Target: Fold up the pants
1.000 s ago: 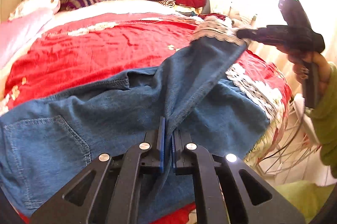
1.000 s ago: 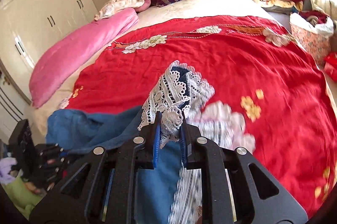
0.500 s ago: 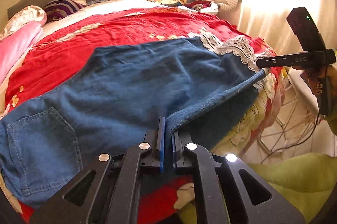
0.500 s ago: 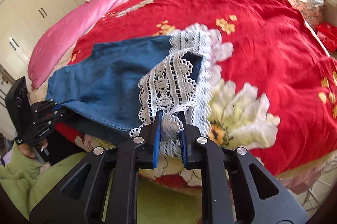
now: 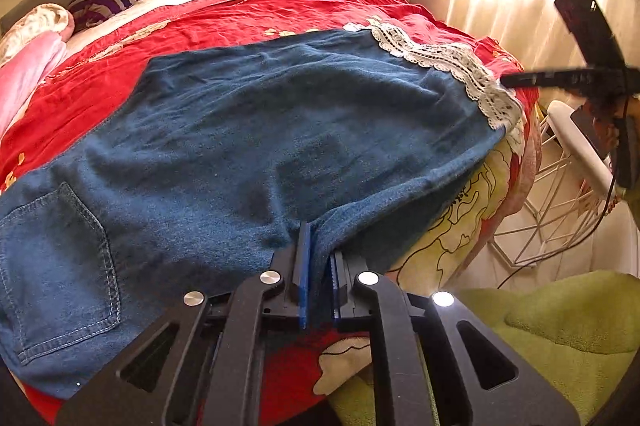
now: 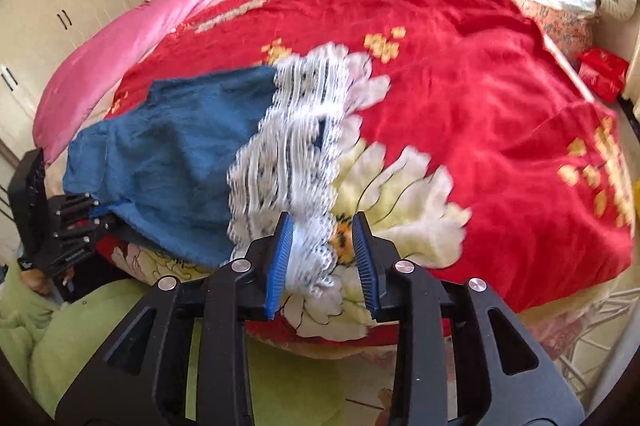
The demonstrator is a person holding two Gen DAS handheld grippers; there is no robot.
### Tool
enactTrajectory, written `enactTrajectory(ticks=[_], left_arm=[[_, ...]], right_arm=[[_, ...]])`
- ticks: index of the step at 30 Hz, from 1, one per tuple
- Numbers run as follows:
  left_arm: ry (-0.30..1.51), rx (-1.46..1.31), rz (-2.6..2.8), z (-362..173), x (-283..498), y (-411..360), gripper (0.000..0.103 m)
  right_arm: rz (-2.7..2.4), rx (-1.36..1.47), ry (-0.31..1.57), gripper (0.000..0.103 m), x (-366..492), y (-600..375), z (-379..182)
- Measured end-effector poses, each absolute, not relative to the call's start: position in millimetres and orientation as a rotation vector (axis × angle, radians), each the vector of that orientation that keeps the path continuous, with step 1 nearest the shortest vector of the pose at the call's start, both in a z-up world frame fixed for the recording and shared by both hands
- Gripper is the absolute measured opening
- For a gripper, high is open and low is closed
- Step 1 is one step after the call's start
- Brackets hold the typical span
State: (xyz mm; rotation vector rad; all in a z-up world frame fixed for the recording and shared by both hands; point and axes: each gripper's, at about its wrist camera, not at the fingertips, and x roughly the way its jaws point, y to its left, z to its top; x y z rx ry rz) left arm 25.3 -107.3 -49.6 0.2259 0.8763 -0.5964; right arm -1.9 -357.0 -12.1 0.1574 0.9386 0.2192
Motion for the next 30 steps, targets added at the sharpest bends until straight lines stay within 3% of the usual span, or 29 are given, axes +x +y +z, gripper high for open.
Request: enactTrajectory(ticks=[5,7,9,11,13,20,26,28,30], left_arm=[[0.879,0.241,-0.622,-50.7,20.5,-113.0,0.028],[0.883,0.251,-0.641,-49.8,16.7,-114.8,0.045],[0.868,0.251,-0.67,-42.4,10.9,-111.7,0.052],[0.84,0.223,-0.683,-31.6,8.7,-102.6,0.052],[0.805,0.188,-0.669,-17.9,10.5,-88.9,0.066],[0.794,0.128,-0.527,13.1,72.8,-59.4,0.065],[0.888,0.046,-0.449,-0.5,157.5,-45.8,0.065],[0.954,0.005,-0.442,-16.5,181.5,-43.0,0.065],[0.995,-0.046,-0.427,-27.8,196.5,-41.4,0.065]], right_arm=[[0.251,0.141,0.889,0.035,16.5,-350.9,0.8],[0.282,0.146,0.877,0.038,33.0,-344.1,2.4],[0.305,0.132,0.872,0.039,56.2,-336.9,2.3],[0.312,0.129,0.879,0.043,77.5,-336.1,0.5],[0.307,0.154,0.898,0.045,98.4,-340.4,-4.7],[0.335,0.243,0.96,0.051,149.7,-352.8,-30.6],[0.396,0.273,0.97,0.058,169.0,-350.5,-50.5],[0.411,0.271,0.957,0.057,170.4,-349.9,-51.5],[0.416,0.258,0.953,0.048,170.5,-348.5,-51.9]])
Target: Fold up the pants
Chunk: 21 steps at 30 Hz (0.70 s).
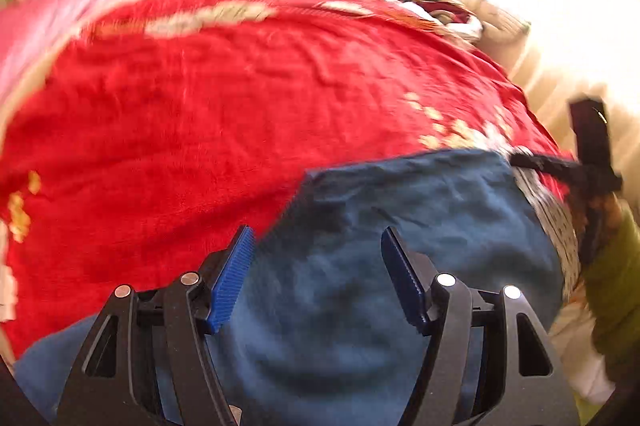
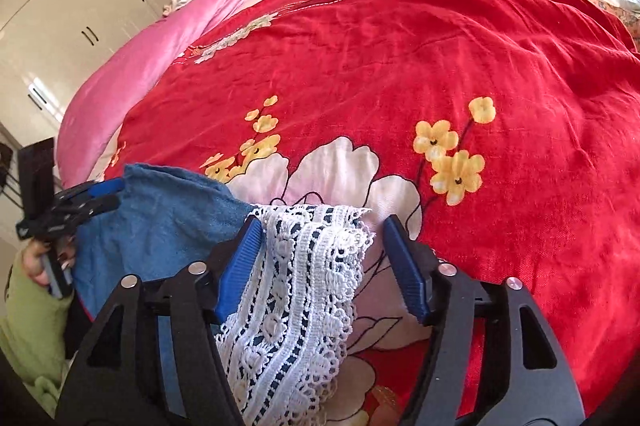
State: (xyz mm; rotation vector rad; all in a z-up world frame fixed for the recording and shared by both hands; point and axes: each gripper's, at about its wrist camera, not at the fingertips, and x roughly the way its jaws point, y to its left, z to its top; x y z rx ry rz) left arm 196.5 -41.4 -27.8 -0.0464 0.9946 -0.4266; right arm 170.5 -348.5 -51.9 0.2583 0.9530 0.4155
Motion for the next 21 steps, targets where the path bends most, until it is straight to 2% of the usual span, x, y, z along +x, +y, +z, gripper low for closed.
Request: enactTrajectory(ticks=[1,3,5,6,7,9,15,21], left_arm=[[1.005,-0.075,-0.432,-32.3,203.9,-41.4,0.065],[0.999,-0.102,-0.45,-37.5,213.3,-44.8,0.065],[0.992,-0.087,-0.47,-39.8,214.5,-51.4,0.06],[0.993,-0.072,-0.478,-41.2,213.2,-55.2,0.037],[1.011,-0.077,-0.505,-42.4,211.9,-59.6,0.018],[1.015,-0.071,-0.505,-38.3,208.4,-61.8,0.012],[0.923,-0.079,-0.493,-8.8,211.2,-60.3,0.011],[0.936,-0.053,-0.408,-25.4,231.8,-63.9,0.009]], right_arm=[[0.426,0.259,0.95,0.039,170.4,-347.4,-51.9],[0.446,0.256,0.947,0.032,168.7,-345.5,-51.6],[0.47,0.249,0.938,0.019,165.9,-342.6,-51.3],[0.474,0.248,0.93,0.019,164.1,-341.9,-50.6],[0.473,0.244,0.918,0.016,162.0,-341.6,-49.0],[0.472,0.24,0.889,0.014,158.4,-342.3,-43.2],[0.456,0.22,0.785,0.014,169.6,-347.7,-10.9],[0.406,0.115,0.844,0.014,207.2,-332.4,-23.8]])
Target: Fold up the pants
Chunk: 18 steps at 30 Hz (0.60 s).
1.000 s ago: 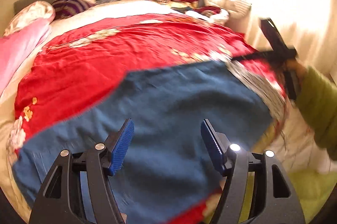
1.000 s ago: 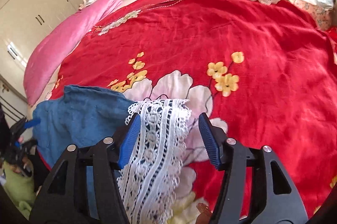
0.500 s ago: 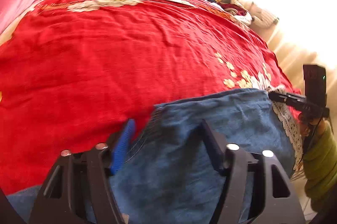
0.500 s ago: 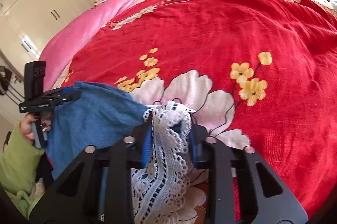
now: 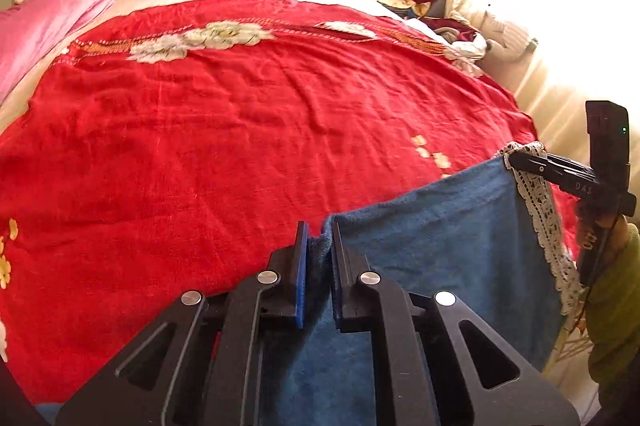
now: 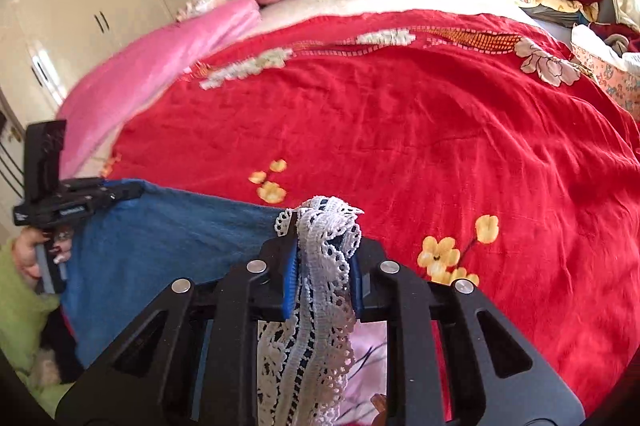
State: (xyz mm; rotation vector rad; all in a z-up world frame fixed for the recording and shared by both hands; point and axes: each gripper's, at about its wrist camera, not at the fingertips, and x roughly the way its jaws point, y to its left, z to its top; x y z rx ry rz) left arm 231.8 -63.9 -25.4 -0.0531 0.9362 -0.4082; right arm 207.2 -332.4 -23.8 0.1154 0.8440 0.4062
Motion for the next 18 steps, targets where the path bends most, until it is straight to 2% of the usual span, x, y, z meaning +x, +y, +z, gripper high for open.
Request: enactTrajectory(ticks=[3,9,10,11,13,16,18], left_arm=[[0.962,-0.06,-0.39,-40.5,237.1,-63.0,0.009],[0.963,-0.095,-0.4,-47.3,236.8,-56.0,0.014],[0.959,-0.099,-0.395,-45.6,234.1,-55.0,0.019],[0.956,-0.1,-0.391,-43.7,230.9,-53.7,0.022],[0.947,-0.105,-0.388,-38.2,221.2,-49.9,0.037],[0.942,-0.109,-0.371,-33.0,206.4,-43.7,0.045],[0.927,-0.122,-0.363,-28.1,192.2,-38.2,0.045]], right_arm=[[0.379,0.071,0.886,0.016,217.6,-326.1,-40.6],[0.322,0.037,0.883,0.029,215.6,-324.1,-45.5],[0.308,0.047,0.874,0.039,213.4,-326.5,-42.3],[0.298,0.059,0.863,0.045,211.6,-329.5,-38.8],[0.28,0.117,0.829,0.05,201.6,-342.8,-28.5],[0.27,0.227,0.8,0.053,178.0,-362.2,-18.5],[0.276,0.257,0.788,0.054,156.1,-369.0,-15.0]])
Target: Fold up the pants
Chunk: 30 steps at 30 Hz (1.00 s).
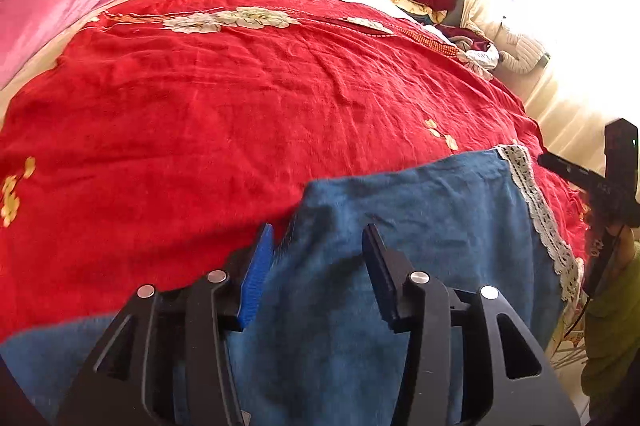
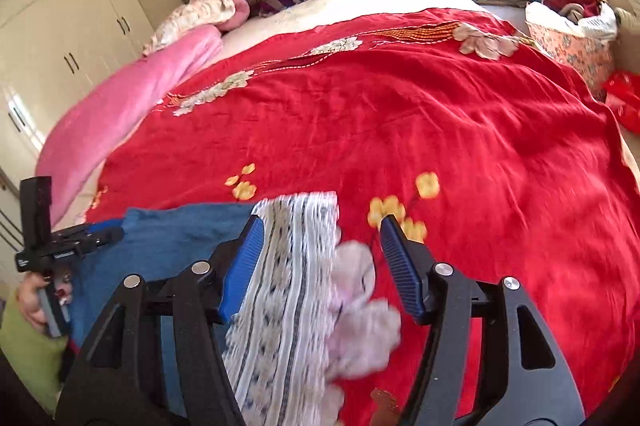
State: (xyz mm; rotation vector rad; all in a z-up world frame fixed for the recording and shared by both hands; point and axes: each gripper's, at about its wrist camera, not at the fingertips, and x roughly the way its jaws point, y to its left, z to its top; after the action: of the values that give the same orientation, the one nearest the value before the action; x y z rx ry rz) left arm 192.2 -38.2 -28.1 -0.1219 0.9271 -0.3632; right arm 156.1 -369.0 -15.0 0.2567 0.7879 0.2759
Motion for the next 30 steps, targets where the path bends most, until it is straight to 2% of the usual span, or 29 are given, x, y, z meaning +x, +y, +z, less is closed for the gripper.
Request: enactTrajectory(ticks=[7,12,13,16,17,24,30], left_arm=[[0.859,-0.077,-0.377,-13.3,126.6,-31.9,0.045],[0.88,-0.053,-0.354,-26.6,84.3,-29.3,0.045],[0.884,-0.041,-0.339,-29.8,80.0,-28.7,0.045],[0.897,-0.038,-0.313,-34.7,76.4,-25.5,0.045],[0.896,-0.036,-0.31,-35.1,76.2,-24.9,0.045],[0.908,-0.024,-0.292,-41.9,78.2,-24.1,0.048],[0.909,-0.04,-0.298,-44.0,77.4,-21.6,0.049]], right_arm=[[0.335,0.245,0.789,0.055,84.0,-372.1,-8.6],[0.378,0.216,0.86,0.054,56.2,-367.8,-18.2],[0.381,0.204,0.88,0.049,56.7,-364.5,-22.0],[0.415,0.165,0.916,0.006,58.8,-355.2,-29.6],[0.418,0.121,0.917,0.004,57.5,-350.3,-30.0],[0.35,-0.1,0.816,0.002,57.5,-336.4,-9.9],[0.358,-0.074,0.903,0.003,64.9,-345.1,-41.8]])
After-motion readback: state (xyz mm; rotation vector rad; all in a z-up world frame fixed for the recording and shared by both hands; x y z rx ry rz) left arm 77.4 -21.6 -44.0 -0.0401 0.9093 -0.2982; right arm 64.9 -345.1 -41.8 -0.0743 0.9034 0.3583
